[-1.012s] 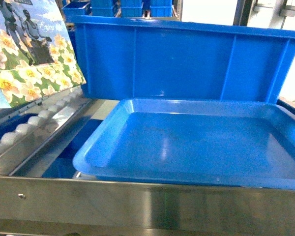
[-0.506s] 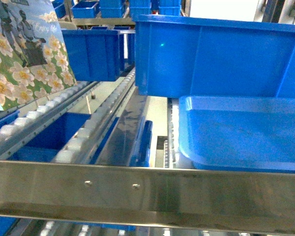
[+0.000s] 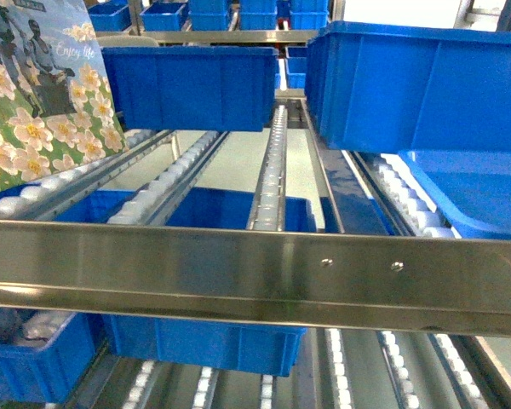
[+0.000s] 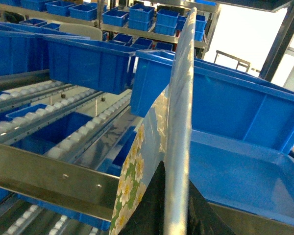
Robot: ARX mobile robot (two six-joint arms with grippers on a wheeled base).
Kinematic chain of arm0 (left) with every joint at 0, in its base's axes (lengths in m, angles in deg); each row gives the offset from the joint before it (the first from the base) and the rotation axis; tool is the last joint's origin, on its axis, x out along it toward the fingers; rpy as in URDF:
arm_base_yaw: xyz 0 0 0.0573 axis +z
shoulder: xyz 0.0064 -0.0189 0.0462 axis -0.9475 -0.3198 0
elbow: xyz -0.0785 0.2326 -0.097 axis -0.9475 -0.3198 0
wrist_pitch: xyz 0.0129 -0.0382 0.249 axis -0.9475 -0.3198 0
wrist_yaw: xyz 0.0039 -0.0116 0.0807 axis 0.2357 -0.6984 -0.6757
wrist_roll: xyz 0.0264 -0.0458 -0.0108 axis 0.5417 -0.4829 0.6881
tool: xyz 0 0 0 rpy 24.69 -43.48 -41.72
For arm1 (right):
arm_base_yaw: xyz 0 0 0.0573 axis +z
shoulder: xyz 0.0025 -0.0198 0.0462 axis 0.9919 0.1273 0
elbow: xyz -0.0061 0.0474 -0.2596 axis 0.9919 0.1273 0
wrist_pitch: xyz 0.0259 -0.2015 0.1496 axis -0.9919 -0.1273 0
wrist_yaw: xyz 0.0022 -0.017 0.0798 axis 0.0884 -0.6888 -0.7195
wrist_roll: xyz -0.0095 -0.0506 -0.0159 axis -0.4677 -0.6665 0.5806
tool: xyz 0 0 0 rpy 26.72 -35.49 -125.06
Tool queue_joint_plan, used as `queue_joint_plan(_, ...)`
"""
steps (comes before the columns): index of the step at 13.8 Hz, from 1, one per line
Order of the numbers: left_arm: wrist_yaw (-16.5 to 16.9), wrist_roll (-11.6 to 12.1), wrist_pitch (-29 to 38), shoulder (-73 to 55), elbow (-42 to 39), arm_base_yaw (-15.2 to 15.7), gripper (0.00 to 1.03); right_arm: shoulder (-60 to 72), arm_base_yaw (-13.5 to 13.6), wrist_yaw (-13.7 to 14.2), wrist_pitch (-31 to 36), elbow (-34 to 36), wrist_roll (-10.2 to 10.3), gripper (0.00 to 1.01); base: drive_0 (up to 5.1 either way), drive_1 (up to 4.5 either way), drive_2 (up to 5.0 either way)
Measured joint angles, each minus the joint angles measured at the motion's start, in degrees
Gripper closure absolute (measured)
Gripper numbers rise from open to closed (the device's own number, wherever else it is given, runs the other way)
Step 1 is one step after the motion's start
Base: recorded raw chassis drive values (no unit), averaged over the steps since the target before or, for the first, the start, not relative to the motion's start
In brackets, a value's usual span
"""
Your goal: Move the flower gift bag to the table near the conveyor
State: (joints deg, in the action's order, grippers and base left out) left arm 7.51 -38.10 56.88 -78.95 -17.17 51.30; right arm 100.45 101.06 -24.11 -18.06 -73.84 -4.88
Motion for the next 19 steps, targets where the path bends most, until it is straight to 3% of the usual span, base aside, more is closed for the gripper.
queue_joint_plan(10,0.0,0.0,0.1,0.0,0.0,0.0,1.01,0.0,0.0,0.0,0.0,0.0,0.0,0.99,-4.6,0.54,4.0)
queue_joint_plan(19,0.0,0.0,0.0,0.0,0.0,0.0,1.01,0.0,0.0,0.0,0.0,0.0,0.0,0.99,-4.9,1.76,3.0)
